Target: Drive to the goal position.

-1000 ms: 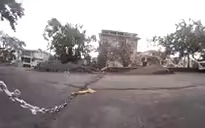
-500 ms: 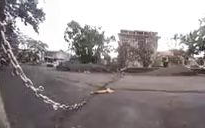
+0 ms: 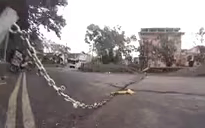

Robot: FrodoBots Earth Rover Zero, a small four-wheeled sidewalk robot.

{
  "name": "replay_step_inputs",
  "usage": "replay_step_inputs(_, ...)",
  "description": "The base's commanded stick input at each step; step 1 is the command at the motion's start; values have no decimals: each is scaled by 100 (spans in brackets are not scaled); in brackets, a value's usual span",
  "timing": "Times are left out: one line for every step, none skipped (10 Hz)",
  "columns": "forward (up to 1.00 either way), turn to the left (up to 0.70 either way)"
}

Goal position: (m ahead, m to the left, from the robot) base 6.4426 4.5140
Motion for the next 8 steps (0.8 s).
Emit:
replay_step_inputs(15, 41)
replay_step_inputs(45, 34)
replay_step_inputs(70, 25)
replay_step_inputs(70, 14)
replay_step_inputs(70, 2)
replay_step_inputs(70, 0)
replay_step_inputs(70, 0)
replay_step_inputs(70, -27)
